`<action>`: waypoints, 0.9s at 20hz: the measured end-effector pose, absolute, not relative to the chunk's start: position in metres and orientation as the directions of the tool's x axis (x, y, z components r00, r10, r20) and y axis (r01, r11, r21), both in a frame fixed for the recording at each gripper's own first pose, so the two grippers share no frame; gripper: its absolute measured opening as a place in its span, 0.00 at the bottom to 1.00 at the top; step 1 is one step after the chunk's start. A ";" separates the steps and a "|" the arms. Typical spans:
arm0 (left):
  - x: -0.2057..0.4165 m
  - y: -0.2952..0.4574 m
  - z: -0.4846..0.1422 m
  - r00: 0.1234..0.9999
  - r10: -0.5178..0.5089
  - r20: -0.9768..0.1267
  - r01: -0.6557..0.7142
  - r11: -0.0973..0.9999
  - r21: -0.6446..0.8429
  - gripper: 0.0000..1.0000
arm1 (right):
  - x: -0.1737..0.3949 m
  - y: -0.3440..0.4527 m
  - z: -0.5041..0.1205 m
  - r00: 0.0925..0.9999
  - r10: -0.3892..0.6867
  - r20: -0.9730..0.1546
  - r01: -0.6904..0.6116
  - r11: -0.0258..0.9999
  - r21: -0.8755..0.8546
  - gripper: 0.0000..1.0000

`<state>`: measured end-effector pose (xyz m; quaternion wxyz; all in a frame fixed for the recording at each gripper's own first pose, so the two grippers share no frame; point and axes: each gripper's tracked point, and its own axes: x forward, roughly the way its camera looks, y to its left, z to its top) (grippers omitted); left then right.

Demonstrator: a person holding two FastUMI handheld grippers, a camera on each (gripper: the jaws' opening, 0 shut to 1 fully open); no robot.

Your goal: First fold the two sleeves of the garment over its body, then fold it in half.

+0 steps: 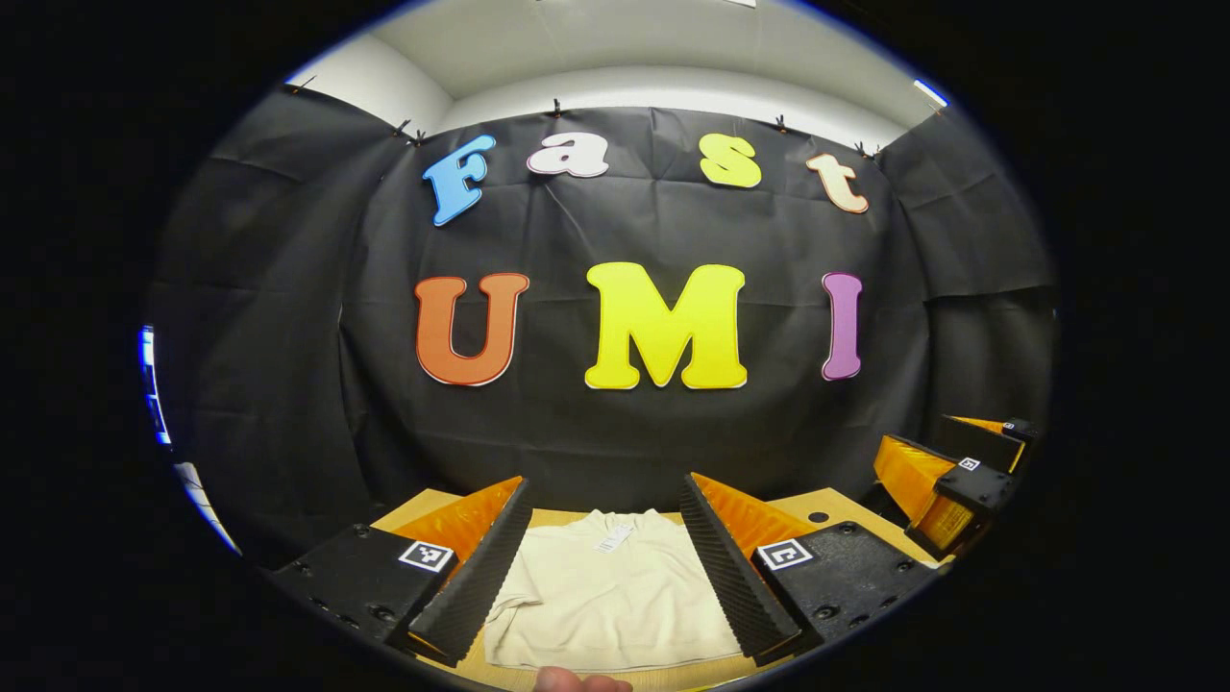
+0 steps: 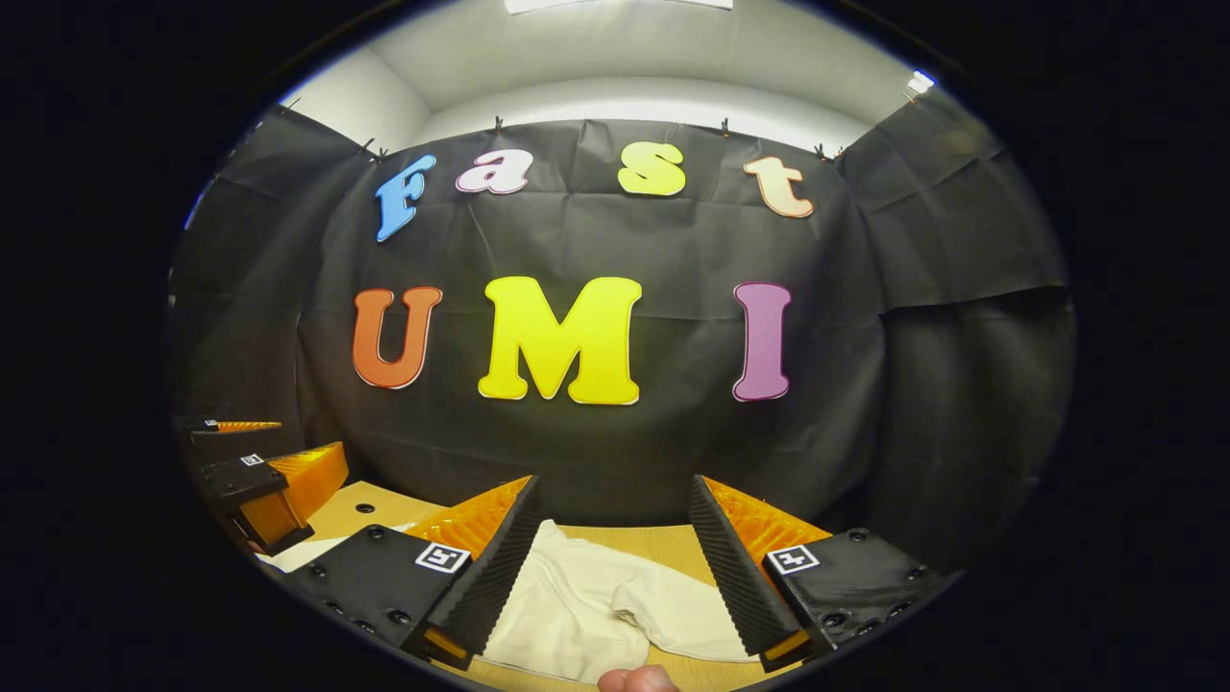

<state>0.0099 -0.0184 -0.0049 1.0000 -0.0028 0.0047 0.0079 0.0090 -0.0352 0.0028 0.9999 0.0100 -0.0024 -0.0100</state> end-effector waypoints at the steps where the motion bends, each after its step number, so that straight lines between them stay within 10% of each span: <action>1: 0.009 -0.020 -0.006 1.000 0.013 -0.012 -0.013 1.000 -0.006 0.99 | 0.010 -0.039 0.002 1.000 -0.022 0.002 0.022 1.000 0.023 0.96; 18: 0.009 -0.114 -0.052 0.973 -0.197 -0.119 0.203 0.978 0.041 0.99 | -0.018 -0.225 -0.075 0.960 -0.233 -0.157 0.230 0.973 -0.038 0.96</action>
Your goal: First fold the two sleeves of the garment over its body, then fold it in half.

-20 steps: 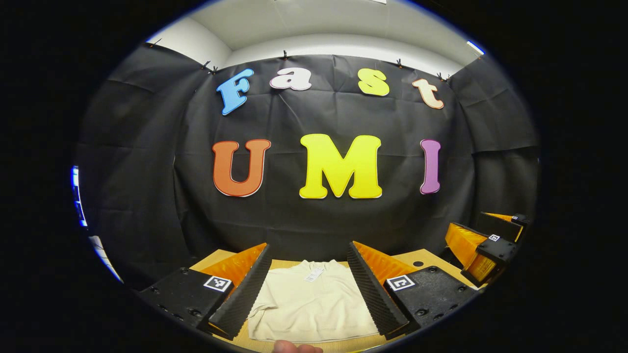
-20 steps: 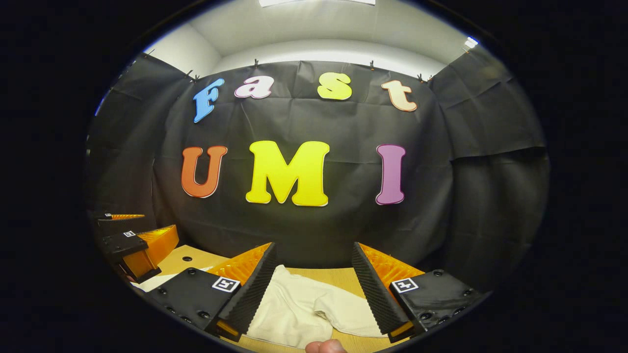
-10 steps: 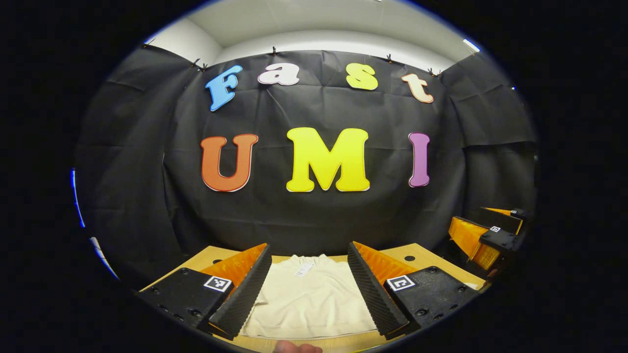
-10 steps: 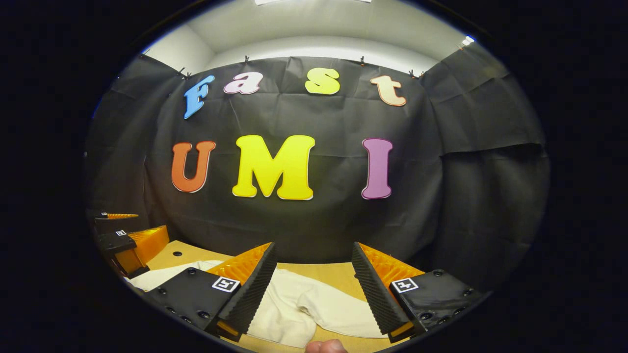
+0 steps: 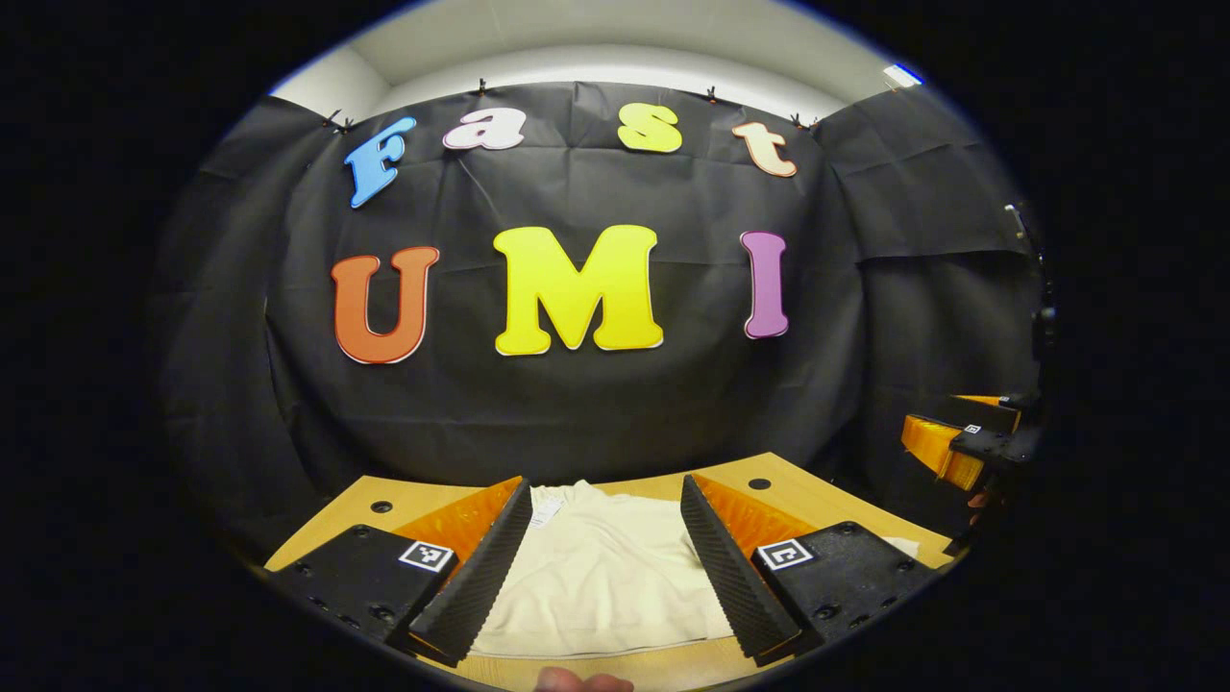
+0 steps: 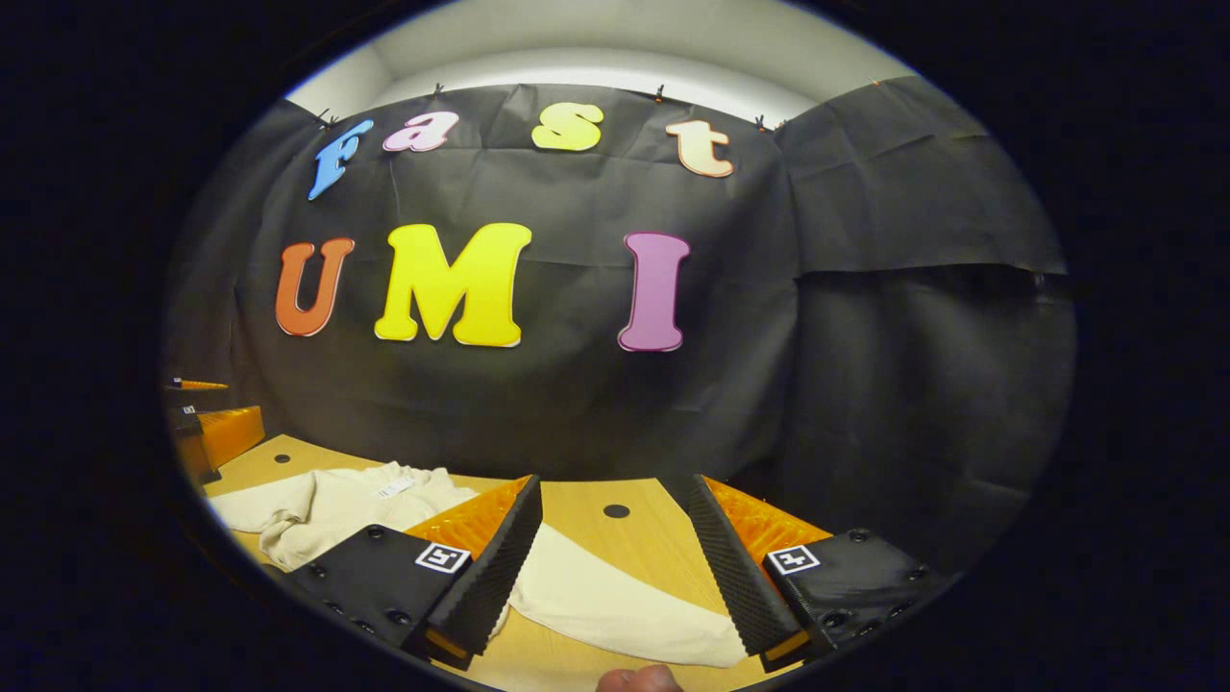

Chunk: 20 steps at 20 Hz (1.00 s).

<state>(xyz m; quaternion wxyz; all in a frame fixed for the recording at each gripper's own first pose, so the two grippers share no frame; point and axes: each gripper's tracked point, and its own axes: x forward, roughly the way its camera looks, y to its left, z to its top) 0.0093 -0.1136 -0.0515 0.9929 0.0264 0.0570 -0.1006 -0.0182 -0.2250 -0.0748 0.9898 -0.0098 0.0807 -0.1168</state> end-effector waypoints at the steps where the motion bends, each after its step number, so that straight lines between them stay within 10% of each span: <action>1: 0.009 -0.119 -0.055 0.970 -0.206 -0.131 0.213 0.976 0.042 0.98 | -0.022 -0.238 -0.087 0.952 -0.241 -0.188 0.237 0.970 -0.043 0.96; 20: 0.009 -0.162 -0.087 0.939 -0.236 -0.249 0.273 0.954 0.124 0.99 | -0.081 -0.350 -0.331 0.688 -0.222 -0.691 0.309 0.951 0.002 0.97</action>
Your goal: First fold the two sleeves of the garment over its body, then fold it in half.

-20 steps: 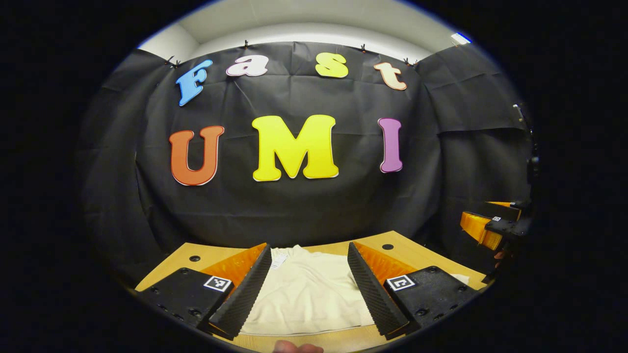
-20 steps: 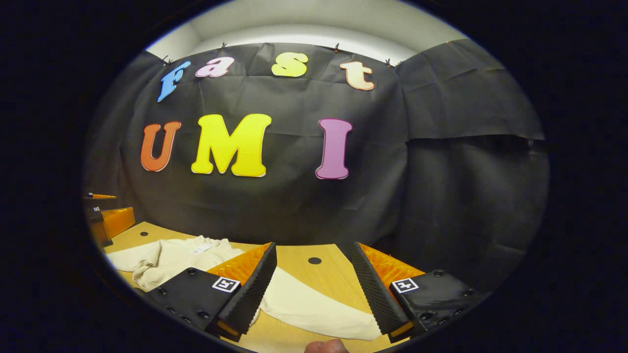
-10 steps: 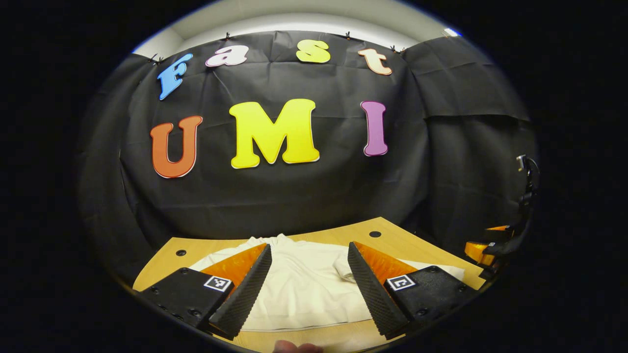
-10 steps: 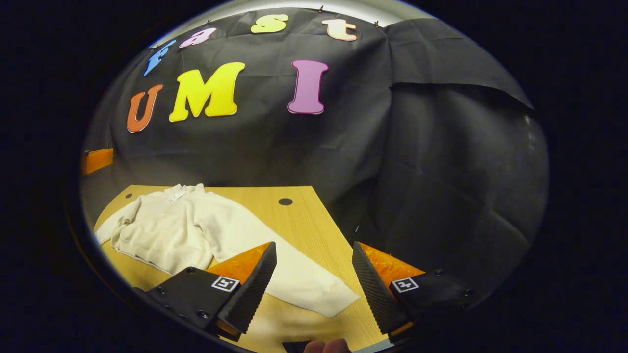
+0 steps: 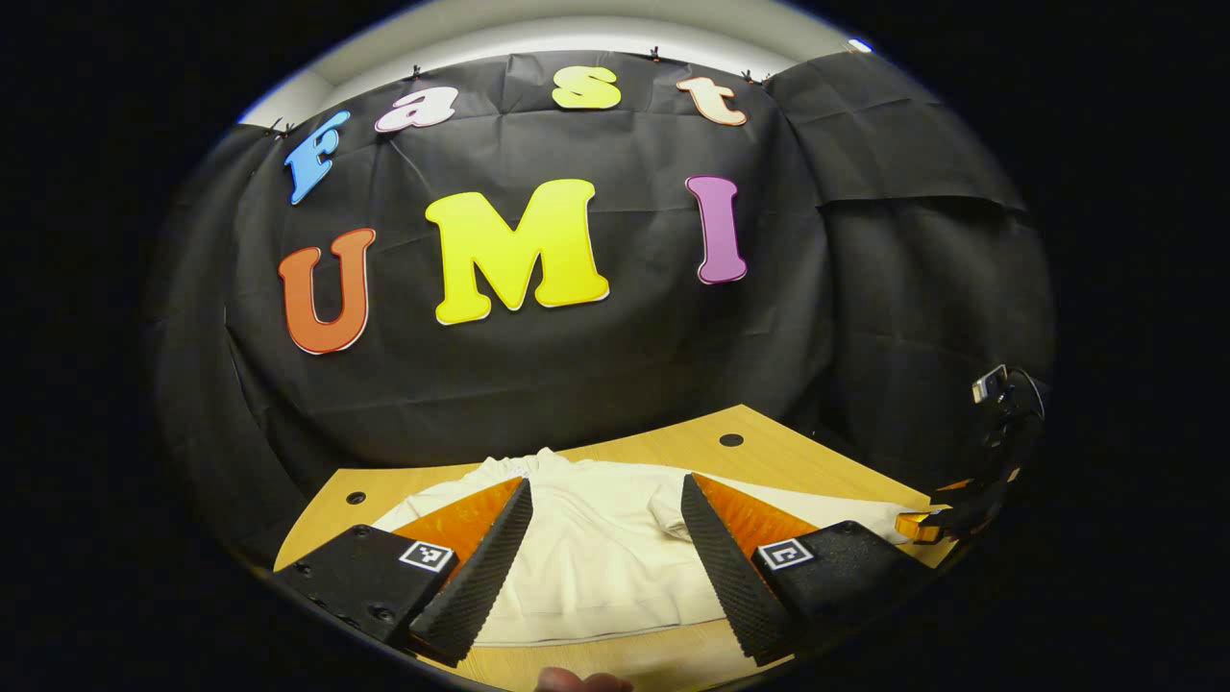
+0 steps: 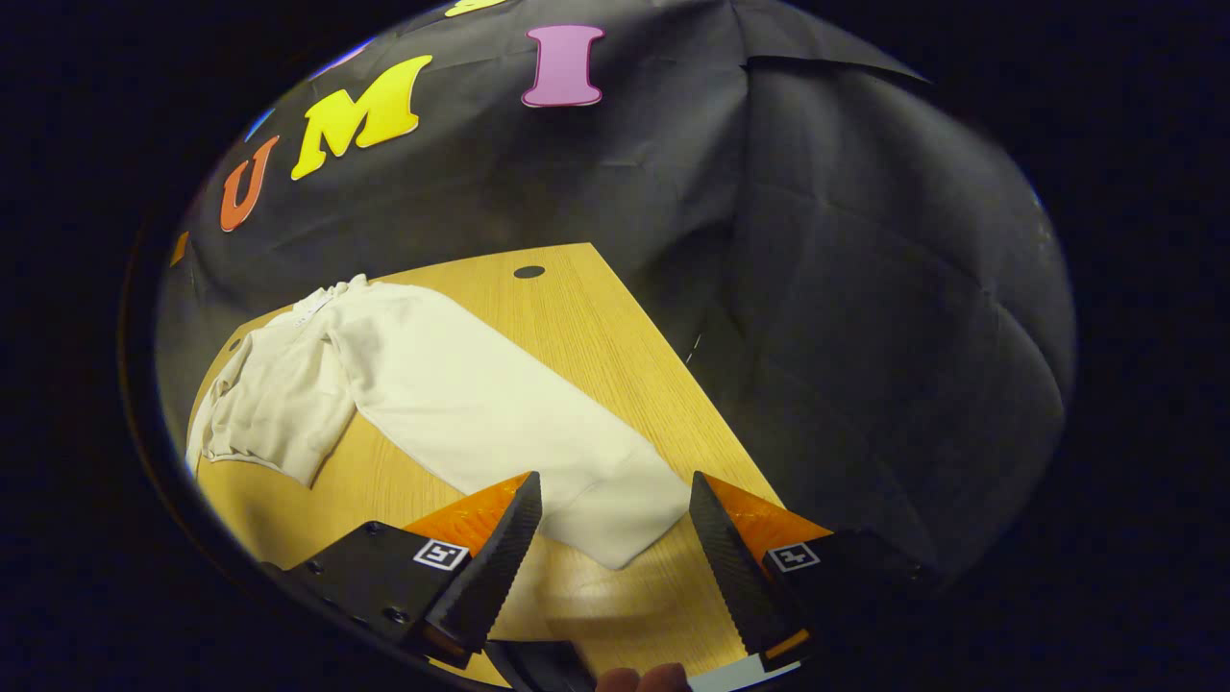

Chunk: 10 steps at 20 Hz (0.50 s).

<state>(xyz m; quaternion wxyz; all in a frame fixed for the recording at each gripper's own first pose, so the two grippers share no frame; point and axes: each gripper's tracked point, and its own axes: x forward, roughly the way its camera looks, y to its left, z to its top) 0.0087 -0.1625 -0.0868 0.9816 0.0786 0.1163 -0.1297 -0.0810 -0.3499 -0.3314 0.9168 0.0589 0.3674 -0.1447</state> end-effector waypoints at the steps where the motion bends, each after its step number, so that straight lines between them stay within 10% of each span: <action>1: 0.009 -0.162 -0.088 0.939 -0.234 -0.254 0.271 0.954 0.125 0.99 | -0.081 -0.352 -0.339 0.678 -0.224 -0.700 0.322 0.947 0.009 0.97; 10: 0.004 -0.160 -0.092 0.938 -0.215 -0.271 0.261 0.955 0.144 0.99 | -0.071 -0.355 -0.371 0.628 -0.215 -0.748 0.371 0.927 0.046 0.96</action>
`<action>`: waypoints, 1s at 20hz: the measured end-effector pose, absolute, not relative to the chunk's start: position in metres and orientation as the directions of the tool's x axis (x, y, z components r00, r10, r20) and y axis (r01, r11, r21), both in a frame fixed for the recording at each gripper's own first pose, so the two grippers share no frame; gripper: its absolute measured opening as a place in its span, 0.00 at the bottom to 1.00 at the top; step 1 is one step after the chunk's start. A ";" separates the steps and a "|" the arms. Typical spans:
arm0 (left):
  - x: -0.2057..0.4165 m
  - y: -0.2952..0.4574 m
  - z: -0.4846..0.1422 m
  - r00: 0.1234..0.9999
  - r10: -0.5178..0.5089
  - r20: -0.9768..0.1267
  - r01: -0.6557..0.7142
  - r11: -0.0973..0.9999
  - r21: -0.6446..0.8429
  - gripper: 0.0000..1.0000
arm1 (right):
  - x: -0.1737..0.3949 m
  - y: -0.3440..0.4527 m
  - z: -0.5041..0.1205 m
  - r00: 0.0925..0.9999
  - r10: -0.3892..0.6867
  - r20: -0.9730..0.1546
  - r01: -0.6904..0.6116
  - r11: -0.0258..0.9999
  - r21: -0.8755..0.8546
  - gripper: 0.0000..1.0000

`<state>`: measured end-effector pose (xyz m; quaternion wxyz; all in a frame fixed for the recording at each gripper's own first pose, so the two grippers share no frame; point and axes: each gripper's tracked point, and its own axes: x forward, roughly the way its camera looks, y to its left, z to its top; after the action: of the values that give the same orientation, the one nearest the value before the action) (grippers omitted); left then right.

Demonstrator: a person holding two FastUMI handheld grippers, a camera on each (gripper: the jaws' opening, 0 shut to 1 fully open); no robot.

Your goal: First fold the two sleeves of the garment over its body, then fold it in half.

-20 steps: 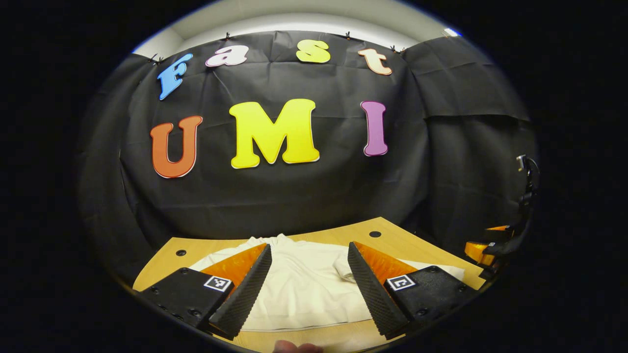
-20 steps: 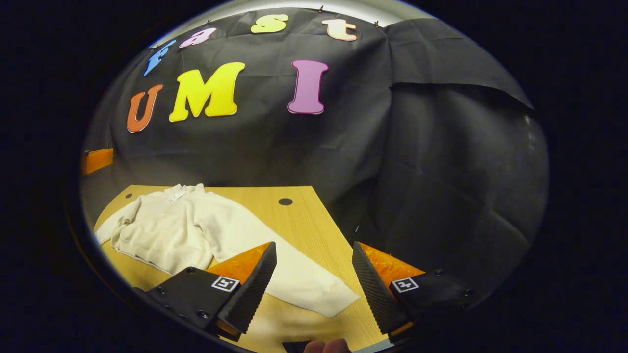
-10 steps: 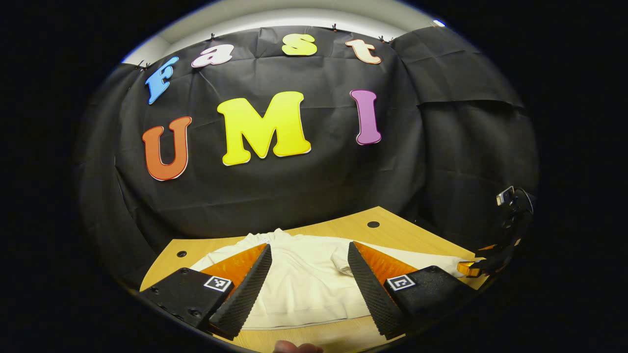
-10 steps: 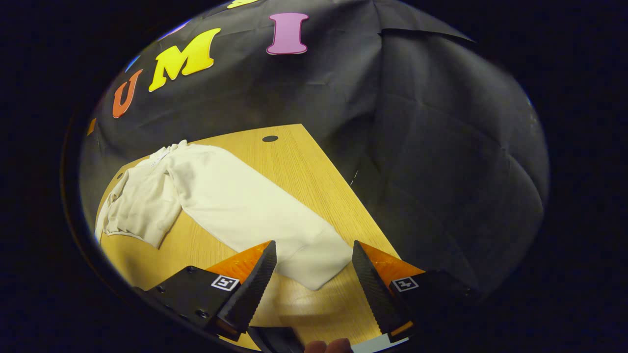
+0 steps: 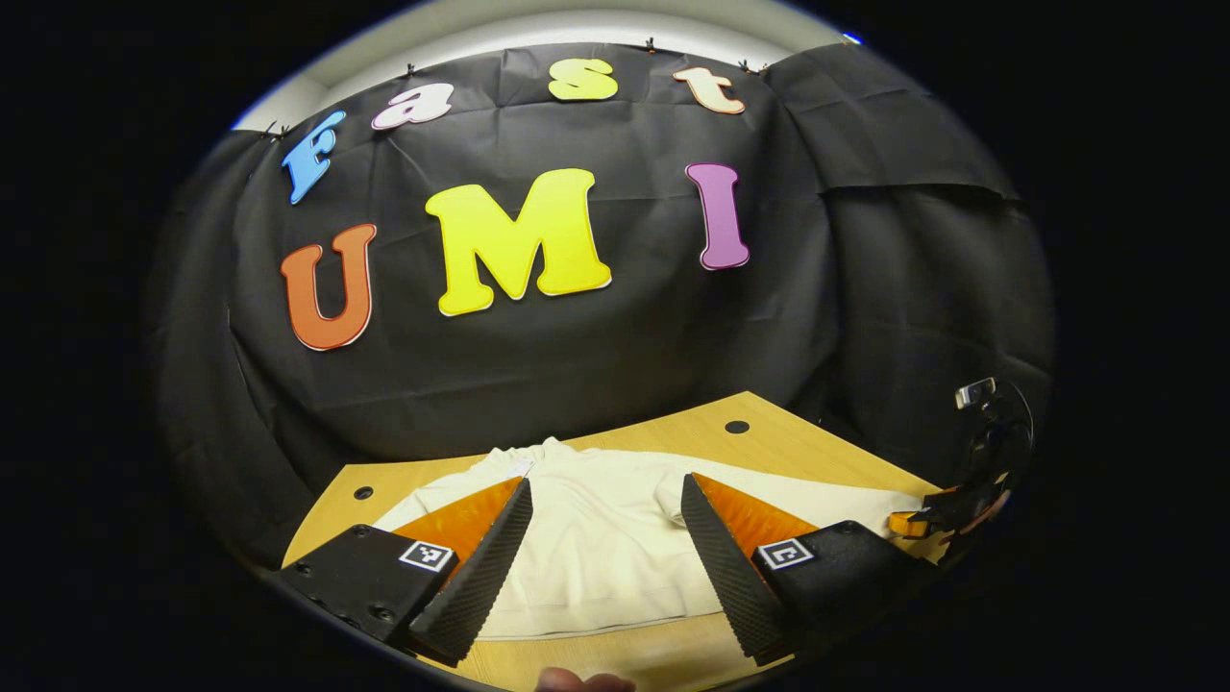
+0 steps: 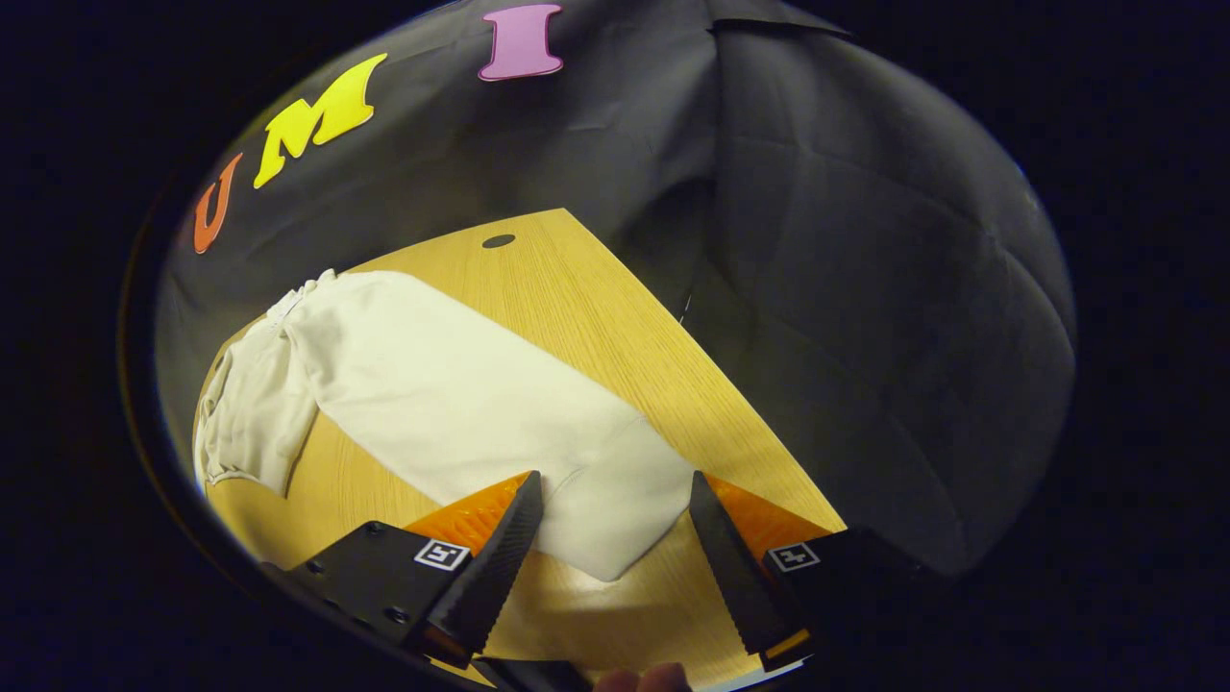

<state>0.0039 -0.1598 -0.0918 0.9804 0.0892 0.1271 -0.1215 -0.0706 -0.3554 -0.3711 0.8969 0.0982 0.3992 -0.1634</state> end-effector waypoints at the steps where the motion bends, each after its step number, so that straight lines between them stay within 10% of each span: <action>1: 0.003 -0.160 -0.093 0.937 -0.215 -0.275 0.261 0.954 0.144 0.99 | -0.071 -0.356 -0.369 0.632 -0.215 -0.745 0.374 0.926 0.051 0.96; 10: -0.004 -0.158 -0.094 0.935 -0.213 -0.283 0.262 0.954 0.148 0.99 | -0.067 -0.350 -0.370 0.620 -0.164 -0.768 0.347 0.934 0.081 0.94; 12: -0.005 -0.155 -0.093 0.937 -0.209 -0.279 0.260 0.953 0.159 0.99 | -0.065 -0.351 -0.370 0.608 -0.171 -0.775 0.379 0.921 0.093 0.45; 14: -0.008 -0.151 -0.092 0.939 -0.202 -0.278 0.254 0.953 0.163 0.99 | -0.062 -0.351 -0.368 0.604 -0.171 -0.779 0.400 0.910 0.110 0.44; 15: -0.008 -0.148 -0.093 0.940 -0.196 -0.280 0.248 0.955 0.164 1.00 | -0.059 -0.349 -0.372 0.594 -0.172 -0.786 0.412 0.904 0.113 0.07; 20: -0.009 -0.128 -0.088 0.952 -0.153 -0.267 0.200 0.967 0.159 1.00 | -0.055 -0.350 -0.359 0.577 -0.134 -0.806 0.431 0.888 0.161 0.01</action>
<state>-0.0085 -0.1278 -0.0879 0.9835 0.0923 0.1272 -0.0899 -0.0554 -0.3495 -0.3589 0.8710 0.1725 0.4305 -0.1620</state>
